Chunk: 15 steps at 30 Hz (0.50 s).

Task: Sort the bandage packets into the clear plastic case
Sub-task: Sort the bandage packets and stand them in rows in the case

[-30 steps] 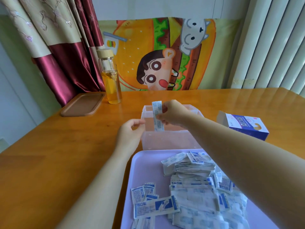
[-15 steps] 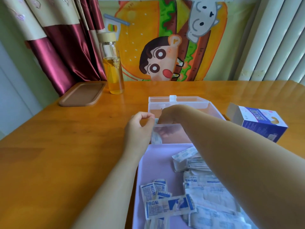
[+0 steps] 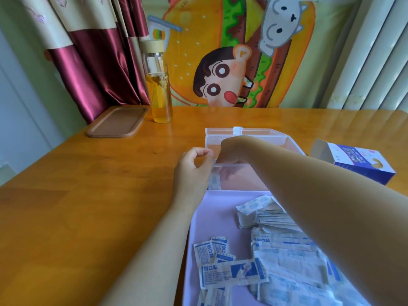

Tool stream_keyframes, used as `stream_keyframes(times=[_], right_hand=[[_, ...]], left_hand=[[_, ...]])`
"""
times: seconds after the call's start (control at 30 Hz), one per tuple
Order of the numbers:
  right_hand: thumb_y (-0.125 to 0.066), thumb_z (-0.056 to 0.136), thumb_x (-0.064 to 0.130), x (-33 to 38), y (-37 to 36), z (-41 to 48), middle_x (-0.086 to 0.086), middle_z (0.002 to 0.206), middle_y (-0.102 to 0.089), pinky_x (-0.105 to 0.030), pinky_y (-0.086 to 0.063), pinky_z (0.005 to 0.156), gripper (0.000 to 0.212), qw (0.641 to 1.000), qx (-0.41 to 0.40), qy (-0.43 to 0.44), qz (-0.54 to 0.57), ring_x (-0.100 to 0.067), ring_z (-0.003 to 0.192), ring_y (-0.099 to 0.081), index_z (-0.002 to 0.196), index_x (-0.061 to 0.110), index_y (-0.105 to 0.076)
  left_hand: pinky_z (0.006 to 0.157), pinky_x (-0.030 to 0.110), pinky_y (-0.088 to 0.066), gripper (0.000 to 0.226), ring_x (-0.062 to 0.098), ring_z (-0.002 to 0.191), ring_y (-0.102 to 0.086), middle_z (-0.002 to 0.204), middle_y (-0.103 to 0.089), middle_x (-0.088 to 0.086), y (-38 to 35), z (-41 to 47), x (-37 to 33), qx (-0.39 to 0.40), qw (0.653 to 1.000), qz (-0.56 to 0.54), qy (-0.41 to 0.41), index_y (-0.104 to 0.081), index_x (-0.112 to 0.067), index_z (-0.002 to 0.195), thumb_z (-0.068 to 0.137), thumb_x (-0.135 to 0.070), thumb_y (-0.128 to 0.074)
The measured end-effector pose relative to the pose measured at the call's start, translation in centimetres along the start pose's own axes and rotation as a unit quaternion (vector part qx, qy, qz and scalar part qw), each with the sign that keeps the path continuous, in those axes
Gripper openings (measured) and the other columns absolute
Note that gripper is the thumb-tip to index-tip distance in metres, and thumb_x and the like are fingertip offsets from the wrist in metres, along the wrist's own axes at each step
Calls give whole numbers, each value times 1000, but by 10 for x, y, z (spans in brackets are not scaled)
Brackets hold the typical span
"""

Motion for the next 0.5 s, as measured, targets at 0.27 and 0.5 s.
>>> stream_keyframes(times=[0.27,0.5], right_hand=[[-52,94,14,4,5,-2,-13,111,-64,-37,-55,88,11,998,-28,21,-46,-26,94,-70,92,4,-54],[-42,96,17,-1,7,-7,-11,102,-71,-31,-57,80,23,995,-36,35,-84,-18,89,-71,96,2,-60]], left_hand=[[82,34,-52,14,12,95,-60,102,-65,-2,0,1,1,-1,1000,-9,1,-64,-24,95,92,-34,-54],[81,34,-51,11,15,96,-60,103,-65,-2,0,0,1,3,1000,-9,2,-63,-27,93,93,-32,-53]])
Point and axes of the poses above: each hand's wrist, its own z-axis towards the middle knuckle, its own y-axis out of the back of the hand, x = y × z, the point moved 6 cm from there along z, towards the middle knuckle
